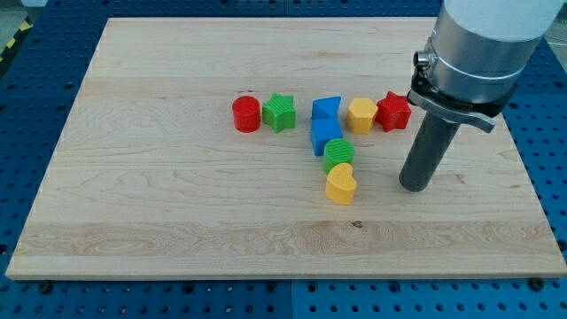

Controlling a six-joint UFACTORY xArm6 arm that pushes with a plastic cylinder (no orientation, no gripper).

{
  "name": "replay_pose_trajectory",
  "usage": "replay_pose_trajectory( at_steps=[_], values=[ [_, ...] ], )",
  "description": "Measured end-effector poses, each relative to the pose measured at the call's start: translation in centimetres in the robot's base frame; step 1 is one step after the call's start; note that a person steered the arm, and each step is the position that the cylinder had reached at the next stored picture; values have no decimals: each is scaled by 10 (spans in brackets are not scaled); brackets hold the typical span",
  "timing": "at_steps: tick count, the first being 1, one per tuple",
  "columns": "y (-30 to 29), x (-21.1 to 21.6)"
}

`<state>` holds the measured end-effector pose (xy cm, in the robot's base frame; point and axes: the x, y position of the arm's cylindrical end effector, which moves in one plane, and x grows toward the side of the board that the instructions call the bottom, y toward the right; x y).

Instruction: Push the yellow hexagon in between to the red star and blue triangle

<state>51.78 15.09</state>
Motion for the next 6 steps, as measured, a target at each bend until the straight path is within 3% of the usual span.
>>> replay_pose_trajectory(
  at_steps=[2, 6],
  values=[
    [-11, -45],
    [-42, -81]
  ],
)
